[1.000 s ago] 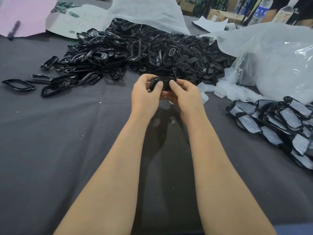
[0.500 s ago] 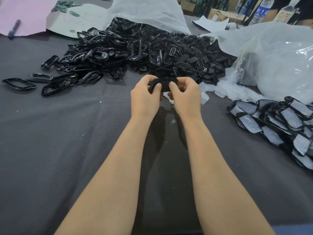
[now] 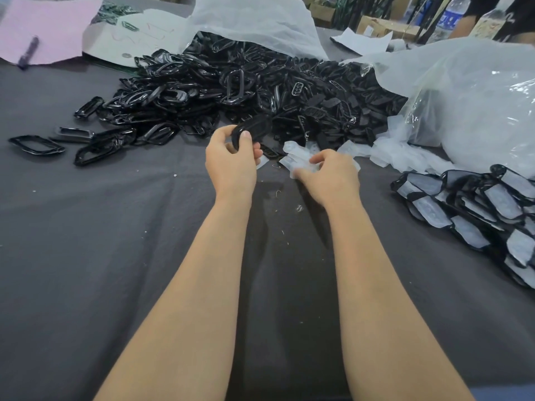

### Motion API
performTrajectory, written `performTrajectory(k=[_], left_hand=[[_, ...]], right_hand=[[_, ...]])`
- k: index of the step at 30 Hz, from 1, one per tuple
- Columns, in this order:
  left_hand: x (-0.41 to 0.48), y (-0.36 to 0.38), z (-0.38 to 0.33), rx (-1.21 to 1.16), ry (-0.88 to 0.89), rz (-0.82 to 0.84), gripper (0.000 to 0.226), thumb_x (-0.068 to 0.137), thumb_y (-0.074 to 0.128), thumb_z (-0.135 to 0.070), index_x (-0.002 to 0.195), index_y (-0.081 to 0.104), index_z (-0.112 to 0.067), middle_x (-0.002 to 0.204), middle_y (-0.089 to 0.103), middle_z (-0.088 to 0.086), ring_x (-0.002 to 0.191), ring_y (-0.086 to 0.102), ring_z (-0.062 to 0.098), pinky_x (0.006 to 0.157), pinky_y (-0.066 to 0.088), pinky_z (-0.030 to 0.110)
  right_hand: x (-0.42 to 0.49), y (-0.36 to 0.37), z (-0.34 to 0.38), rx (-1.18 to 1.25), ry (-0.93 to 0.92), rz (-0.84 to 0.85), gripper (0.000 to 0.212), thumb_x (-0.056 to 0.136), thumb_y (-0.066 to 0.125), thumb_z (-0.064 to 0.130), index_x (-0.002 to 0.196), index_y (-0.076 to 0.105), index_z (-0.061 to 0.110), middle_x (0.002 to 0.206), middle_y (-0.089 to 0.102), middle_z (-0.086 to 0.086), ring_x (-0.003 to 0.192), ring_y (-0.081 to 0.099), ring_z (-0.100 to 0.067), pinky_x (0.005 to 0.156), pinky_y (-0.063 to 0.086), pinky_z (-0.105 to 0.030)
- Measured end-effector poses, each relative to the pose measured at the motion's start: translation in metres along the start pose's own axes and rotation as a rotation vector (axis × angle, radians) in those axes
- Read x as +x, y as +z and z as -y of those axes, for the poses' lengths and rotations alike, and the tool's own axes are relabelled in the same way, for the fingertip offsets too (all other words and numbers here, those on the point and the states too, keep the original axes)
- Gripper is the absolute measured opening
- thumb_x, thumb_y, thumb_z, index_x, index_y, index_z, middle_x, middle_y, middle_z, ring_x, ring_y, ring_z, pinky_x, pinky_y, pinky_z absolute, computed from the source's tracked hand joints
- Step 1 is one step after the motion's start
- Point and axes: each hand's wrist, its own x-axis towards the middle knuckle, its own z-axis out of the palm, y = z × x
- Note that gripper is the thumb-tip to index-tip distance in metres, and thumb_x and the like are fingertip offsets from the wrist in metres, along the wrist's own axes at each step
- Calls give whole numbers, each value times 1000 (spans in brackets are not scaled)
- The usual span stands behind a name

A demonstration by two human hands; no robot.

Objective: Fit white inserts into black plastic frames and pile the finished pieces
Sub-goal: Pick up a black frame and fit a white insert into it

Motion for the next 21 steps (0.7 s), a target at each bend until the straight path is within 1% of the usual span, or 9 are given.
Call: performTrajectory(k=[1, 3, 6, 9, 11, 15, 17, 19, 21], left_hand=[[0, 0, -1, -15, -6, -7, 11, 97, 52, -8, 99, 53, -19, 75, 61, 2, 53, 60, -1, 61, 52, 17], [0, 0, -1, -29, -17, -13, 9, 97, 52, -8, 102, 54, -15, 76, 61, 2, 54, 60, 0, 60, 51, 16], [0, 0, -2, -31, -21, -12, 9, 97, 52, -8, 104, 53, -14, 77, 61, 3, 58, 61, 1, 61, 52, 17], [-1, 0, -3, -24, -16, -13, 10, 97, 52, -9, 101, 53, -18, 79, 61, 2, 61, 61, 2, 63, 52, 17], [-2, 0, -3, -24, -14, -19, 10, 97, 52, -9, 99, 53, -19, 78, 60, 1, 60, 61, 2, 63, 53, 17], [-2, 1, -2, -2, -10, 10, 10, 98, 52, -9, 107, 54, -14, 79, 61, 3, 59, 60, 2, 65, 55, 19], [-3, 1, -2, 16, -5, 34, 11, 98, 52, -10, 106, 53, -16, 79, 61, 3, 57, 61, 1, 63, 54, 18], [-4, 2, -2, 26, 1, 62, 11, 97, 52, -10, 102, 53, -20, 77, 60, 1, 56, 61, -1, 61, 53, 16], [-5, 3, -1, 47, 13, 90, 19, 97, 53, -9, 93, 52, -27, 73, 60, -1, 55, 61, -2, 61, 54, 17]], right_hand=[[0, 1, 1, -33, -11, 16, 43, 82, 66, 38, 120, 59, 18, 125, 53, -8, 116, 51, -28, 94, 45, -37], [0, 3, 3, -23, -61, 5, 43, 83, 67, 34, 121, 58, 18, 126, 54, -6, 115, 51, -25, 84, 42, -30], [-1, 7, 4, 80, -131, -53, 28, 87, 63, 20, 114, 62, 13, 117, 61, -6, 108, 54, -20, 74, 32, -20], [-3, 8, 5, 279, -165, -113, 21, 91, 55, 10, 109, 66, 8, 108, 67, -7, 97, 60, -16, 75, 37, -13], [-4, 7, 6, 441, -145, -111, 20, 93, 52, 5, 107, 66, 7, 106, 67, -7, 79, 63, -7, 72, 44, -9], [-3, 8, 6, 679, -81, -111, 15, 93, 54, 3, 86, 56, 16, 94, 66, -10, 67, 67, -8, 73, 56, -27], [-2, 7, 7, 779, -57, -134, 20, 92, 55, 5, 80, 54, 20, 87, 65, -10, 62, 66, -6, 67, 57, -26], [-2, 3, 6, 827, -33, -190, 21, 91, 58, 8, 78, 56, 23, 75, 60, -1, 51, 58, 0, 56, 51, -21], [-2, 0, 6, 871, 5, -231, 20, 90, 60, 11, 77, 57, 25, 68, 57, 4, 47, 50, -2, 54, 44, -21]])
